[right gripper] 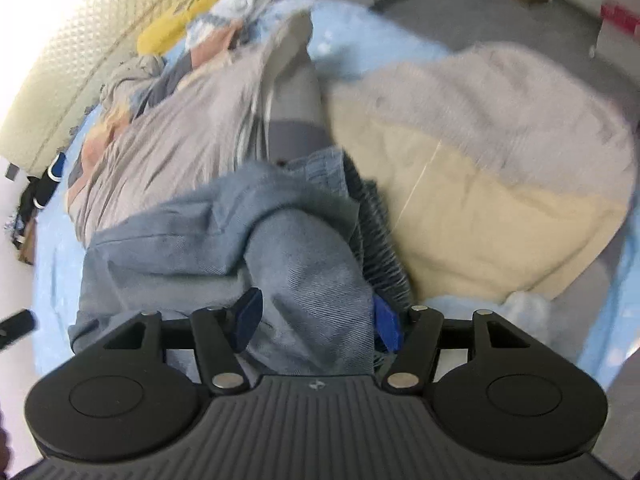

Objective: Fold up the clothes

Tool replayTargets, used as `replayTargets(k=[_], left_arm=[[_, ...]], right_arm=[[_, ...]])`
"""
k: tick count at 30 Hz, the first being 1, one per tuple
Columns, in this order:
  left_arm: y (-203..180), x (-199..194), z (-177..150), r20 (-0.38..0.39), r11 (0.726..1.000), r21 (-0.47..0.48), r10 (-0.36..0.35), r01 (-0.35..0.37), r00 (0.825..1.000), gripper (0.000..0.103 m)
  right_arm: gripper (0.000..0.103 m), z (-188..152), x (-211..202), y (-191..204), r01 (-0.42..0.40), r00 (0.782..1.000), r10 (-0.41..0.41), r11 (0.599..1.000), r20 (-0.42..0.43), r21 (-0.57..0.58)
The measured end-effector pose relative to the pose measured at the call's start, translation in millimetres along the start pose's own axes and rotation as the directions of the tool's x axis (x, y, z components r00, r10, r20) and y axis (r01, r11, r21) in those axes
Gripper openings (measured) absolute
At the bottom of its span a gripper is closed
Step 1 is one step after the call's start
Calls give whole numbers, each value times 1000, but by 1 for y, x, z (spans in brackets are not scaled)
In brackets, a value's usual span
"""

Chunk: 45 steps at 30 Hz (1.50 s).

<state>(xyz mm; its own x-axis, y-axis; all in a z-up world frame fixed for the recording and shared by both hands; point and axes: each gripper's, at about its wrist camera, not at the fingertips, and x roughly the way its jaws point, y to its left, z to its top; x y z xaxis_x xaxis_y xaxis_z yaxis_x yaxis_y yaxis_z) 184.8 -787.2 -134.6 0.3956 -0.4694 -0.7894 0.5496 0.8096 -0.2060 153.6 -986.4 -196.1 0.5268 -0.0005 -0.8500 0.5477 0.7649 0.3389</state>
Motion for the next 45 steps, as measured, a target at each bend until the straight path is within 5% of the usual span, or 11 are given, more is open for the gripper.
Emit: replayTargets(k=[4,11,16,18,25,38,41,45], left_arm=[[22,-45,-2,63,999,-8,47,-47,997,87],[87,-127,-22,130,995,-50,96,-90,987,90],[147,-189,-42,163,991,-68,124,-114,979,94],[172,-208,-51,170,990,-77,131,-120,977,95],[234,-263,-77,161,970,-114,232,-215,959,95],[312,-356,-134,143,849,-275,501,-452,854,97],[330,-372,-144,142,827,-305,529,-472,836,99],[360,-387,-155,138,825,-309,532,-474,835,99]], right_arm=[[63,15,-11,41,43,997,-39,998,62,-53],[63,10,-12,147,12,988,9,991,152,-135],[63,-20,-2,232,-6,979,44,982,199,-188],[63,-46,-3,219,-21,976,66,977,208,-211],[63,-110,-33,270,-83,972,139,957,189,-277],[63,-203,-70,341,-173,957,260,869,129,-464],[65,-225,-76,360,-173,956,262,866,131,-469],[66,-255,-83,385,-172,955,264,863,133,-476]])
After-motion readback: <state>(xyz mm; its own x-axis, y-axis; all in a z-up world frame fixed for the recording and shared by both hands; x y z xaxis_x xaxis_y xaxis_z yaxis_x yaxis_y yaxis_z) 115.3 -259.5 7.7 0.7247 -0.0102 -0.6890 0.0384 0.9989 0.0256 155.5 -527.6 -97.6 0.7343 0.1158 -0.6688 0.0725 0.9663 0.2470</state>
